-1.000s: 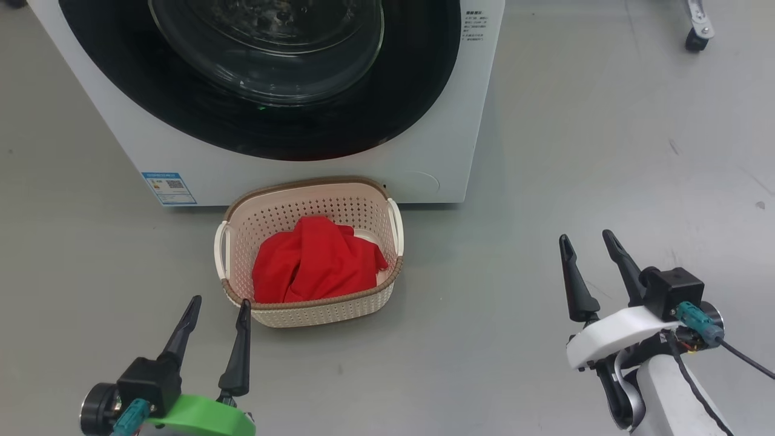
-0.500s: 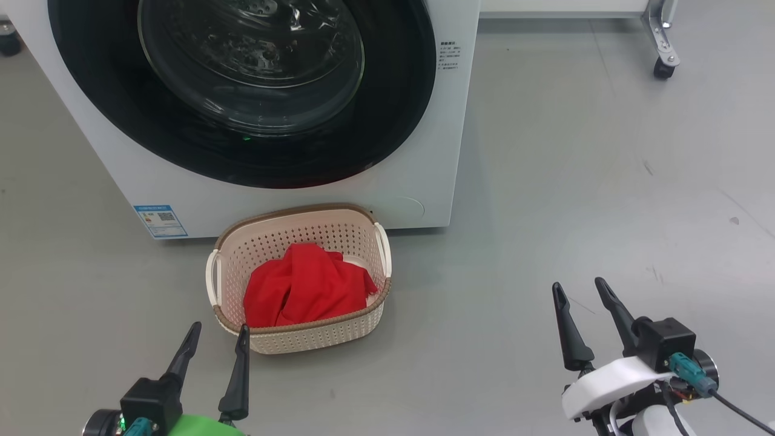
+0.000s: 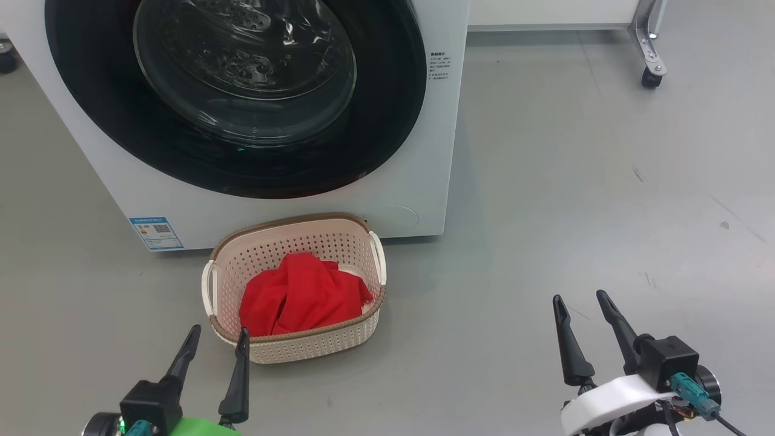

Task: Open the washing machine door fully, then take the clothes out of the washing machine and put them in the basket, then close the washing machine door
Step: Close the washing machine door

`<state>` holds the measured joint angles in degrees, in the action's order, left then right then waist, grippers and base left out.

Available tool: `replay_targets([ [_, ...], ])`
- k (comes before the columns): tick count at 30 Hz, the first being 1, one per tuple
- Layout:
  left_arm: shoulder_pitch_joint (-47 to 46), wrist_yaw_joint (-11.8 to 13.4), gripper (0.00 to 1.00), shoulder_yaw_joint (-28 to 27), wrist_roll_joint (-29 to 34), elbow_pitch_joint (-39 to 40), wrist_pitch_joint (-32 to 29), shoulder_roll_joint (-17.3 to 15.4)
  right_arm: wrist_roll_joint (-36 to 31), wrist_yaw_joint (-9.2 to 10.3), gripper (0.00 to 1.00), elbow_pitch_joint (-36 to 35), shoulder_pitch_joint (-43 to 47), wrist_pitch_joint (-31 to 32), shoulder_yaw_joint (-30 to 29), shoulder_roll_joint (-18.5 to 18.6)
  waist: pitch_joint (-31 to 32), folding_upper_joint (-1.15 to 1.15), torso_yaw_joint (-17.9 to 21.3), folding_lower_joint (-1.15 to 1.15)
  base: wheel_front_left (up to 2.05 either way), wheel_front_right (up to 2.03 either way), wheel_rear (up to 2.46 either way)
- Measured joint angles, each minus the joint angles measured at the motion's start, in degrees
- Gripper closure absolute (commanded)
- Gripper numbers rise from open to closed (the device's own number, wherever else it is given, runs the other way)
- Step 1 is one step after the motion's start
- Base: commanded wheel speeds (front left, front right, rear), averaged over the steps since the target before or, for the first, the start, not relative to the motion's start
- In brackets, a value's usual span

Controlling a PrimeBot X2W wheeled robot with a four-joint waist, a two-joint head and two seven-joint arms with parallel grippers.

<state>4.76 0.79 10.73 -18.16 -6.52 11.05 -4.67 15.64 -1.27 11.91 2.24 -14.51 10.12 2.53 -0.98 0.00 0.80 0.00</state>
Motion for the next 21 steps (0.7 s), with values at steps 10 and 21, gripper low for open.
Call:
replay_targets([
  [10, 0.35, 0.00, 0.00, 0.25, -0.09, 1.14, -0.67, -0.02, 0.00, 0.91, 0.00, -2.07, 1.66, 0.00, 0.82, -0.01, 0.16, 0.00, -0.13, 0.00, 0.00, 0.00, 0.00],
  [21, 0.63, 0.03, 0.00, 0.35, -0.09, 1.65, -0.99, -0.04, 0.00, 1.45, 0.00, -3.38, 2.68, 0.00, 1.30, -0.02, 0.14, 0.00, -0.28, 0.00, 0.00, 0.00, 0.00],
])
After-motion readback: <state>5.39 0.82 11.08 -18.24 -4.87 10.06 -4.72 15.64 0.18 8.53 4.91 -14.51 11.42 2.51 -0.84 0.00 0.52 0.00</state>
